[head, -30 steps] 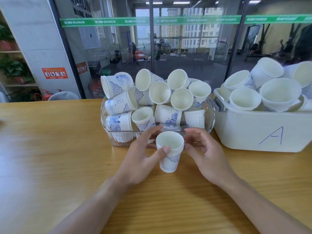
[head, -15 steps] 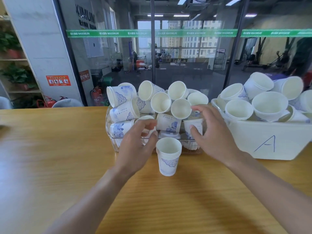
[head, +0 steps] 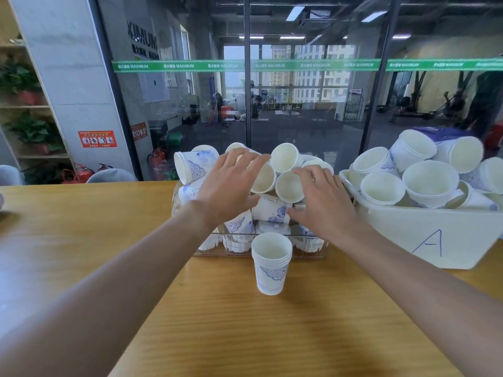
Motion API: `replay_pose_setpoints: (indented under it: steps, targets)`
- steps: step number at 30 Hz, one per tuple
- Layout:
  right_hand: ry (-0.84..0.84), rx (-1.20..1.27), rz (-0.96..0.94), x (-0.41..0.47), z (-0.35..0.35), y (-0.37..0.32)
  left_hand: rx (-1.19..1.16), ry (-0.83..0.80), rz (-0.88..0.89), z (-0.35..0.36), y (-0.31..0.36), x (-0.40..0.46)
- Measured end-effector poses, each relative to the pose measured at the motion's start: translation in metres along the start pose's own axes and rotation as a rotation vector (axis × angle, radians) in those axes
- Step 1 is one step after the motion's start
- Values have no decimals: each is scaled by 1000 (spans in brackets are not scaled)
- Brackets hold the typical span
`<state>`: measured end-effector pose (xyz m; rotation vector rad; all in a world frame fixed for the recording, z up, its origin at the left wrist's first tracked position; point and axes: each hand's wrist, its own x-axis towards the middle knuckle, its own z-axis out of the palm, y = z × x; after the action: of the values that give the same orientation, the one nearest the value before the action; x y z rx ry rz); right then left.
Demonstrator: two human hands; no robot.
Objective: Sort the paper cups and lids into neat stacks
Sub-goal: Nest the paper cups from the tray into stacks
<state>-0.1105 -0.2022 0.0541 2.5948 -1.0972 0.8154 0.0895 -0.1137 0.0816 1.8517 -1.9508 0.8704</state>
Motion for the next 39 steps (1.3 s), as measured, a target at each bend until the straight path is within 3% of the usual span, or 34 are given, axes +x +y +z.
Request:
replay_pose_setpoints:
  steps: [7,10,16,28,32,39]
  targets:
    - [33,-92,-35,9,5,1,172,72,6,16,2,4]
    - [61,-92,-51,7,7,3,132,158,12,20,1,0]
    - [120,41,-55,-1,0,6,-226,239,-139,10,8,-22]
    - [318,852,136,-50,-17,-4,-1219,502,-553,-10,51,-76]
    - [322,1026,175,-65,1,-9,-1380,573,-623,-1,64,-84]
    - [392,1214,252,-77,22,-18,-1461,624,-647,0,79,-88]
